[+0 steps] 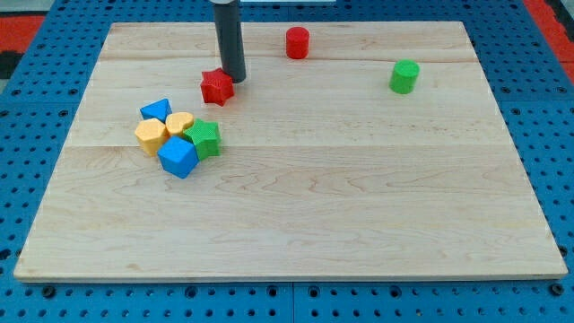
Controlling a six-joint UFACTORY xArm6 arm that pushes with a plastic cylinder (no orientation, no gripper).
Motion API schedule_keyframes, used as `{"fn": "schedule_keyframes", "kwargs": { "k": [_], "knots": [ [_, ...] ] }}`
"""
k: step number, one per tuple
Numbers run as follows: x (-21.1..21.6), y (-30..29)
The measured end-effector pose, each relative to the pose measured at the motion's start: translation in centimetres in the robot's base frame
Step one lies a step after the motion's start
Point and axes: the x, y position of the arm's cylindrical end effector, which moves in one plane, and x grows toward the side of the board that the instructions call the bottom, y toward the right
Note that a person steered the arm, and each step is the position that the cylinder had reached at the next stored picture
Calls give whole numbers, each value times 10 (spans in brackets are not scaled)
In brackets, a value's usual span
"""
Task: Push the red star closer to the green star
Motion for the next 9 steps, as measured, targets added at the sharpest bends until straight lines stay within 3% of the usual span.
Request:
{"fn": "schedule_keyframes", "kwargs": {
  "k": [3, 5, 9],
  "knots": [
    [13, -103],
    [30, -70],
    [26, -21]
  ]
}}
